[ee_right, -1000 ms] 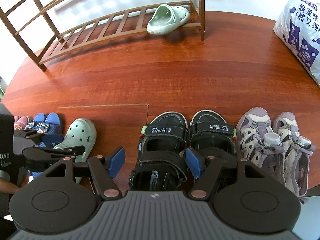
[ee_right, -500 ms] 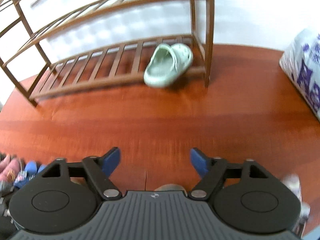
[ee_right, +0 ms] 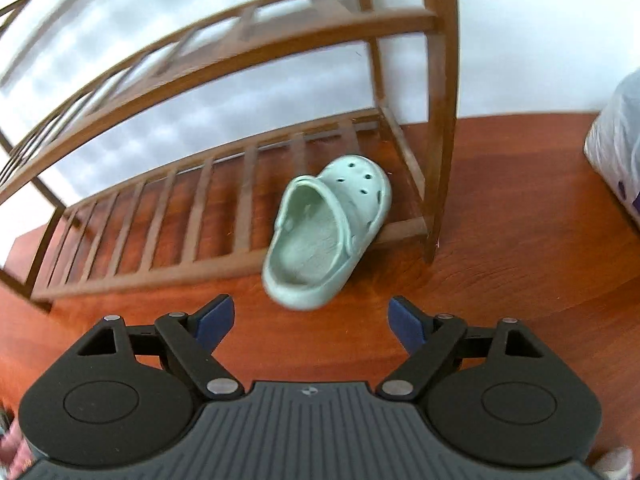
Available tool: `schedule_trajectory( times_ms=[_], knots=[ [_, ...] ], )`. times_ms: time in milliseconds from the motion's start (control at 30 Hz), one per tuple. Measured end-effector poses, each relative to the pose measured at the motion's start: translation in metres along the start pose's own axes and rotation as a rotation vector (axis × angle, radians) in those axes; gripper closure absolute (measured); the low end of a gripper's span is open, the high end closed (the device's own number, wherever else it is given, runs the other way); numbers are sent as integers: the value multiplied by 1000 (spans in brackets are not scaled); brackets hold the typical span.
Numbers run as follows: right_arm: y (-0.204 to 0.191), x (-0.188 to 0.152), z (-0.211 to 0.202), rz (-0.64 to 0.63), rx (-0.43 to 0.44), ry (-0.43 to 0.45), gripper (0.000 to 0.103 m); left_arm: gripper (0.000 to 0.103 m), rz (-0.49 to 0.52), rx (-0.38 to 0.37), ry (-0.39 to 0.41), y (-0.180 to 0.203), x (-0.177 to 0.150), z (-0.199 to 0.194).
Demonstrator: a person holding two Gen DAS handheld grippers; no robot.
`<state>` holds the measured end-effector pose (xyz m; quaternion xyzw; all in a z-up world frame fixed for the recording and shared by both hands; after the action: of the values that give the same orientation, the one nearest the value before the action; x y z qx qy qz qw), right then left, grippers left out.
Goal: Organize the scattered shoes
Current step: 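Grasp the mint-green clog on the rack shelf with the right tool, then carry the clog with the right tool and lower it beside its mate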
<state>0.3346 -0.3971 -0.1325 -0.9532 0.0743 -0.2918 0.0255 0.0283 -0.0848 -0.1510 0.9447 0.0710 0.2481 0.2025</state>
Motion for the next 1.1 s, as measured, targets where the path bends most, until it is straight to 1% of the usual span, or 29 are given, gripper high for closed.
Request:
schedule_trajectory(
  times_ms=[100,167,200,233,267,400,433,467,500,533,567,633,733,800,1000,1100],
  knots=[
    [7,7,23,77,23,-41,20,21,-38,27,11,-7,-6,-5],
    [10,8,37,137,46,-68,24,21,-52,40,16,-10,-9,-9],
    [12,8,43,169,59,-82,34,21,-59,47,18,-12,-10,-10],
    [14,6,49,199,63,-95,37,21,-66,56,21,-13,-12,-12],
    [15,5,54,229,66,-109,37,21,-71,64,25,-14,-13,-14],
    [22,-7,78,378,125,-172,37,21,-96,87,36,-19,-18,-19],
    [22,-10,83,404,141,-182,39,21,-100,89,38,-20,-19,-20],
    [23,-12,86,426,150,-191,44,21,-104,91,39,-20,-20,-21],
    [24,-14,89,447,157,-200,59,21,-106,92,39,-21,-20,-21],
    [24,-17,91,470,175,-208,66,21,-108,93,39,-21,-21,-21],
    [25,-18,92,493,182,-216,67,21,-113,93,39,-22,-21,-21],
    [26,-20,92,513,188,-216,71,21,-117,92,39,-23,-21,-21],
    [31,-22,88,549,198,-208,73,21,-118,91,42,-23,-22,-21],
    [37,-24,82,565,203,-196,74,21,-115,88,41,-22,-22,-20],
    [50,-35,69,613,254,-219,74,21,-103,74,38,-19,-22,-17],
    [54,-44,54,618,280,-224,74,21,-96,68,37,-16,-22,-16]
  ],
)
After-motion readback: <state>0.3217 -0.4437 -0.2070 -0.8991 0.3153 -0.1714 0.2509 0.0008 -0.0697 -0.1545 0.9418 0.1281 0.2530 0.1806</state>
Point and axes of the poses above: each gripper's, at about its wrist camera, not at the fingertips, and z roughly the way its jaws point, y to its right, x to its top, the point moved 5 cm from there along z, roughly the way its jaws point, and after that the axes turned 13 degrees about -x, right-handed, at the moved point
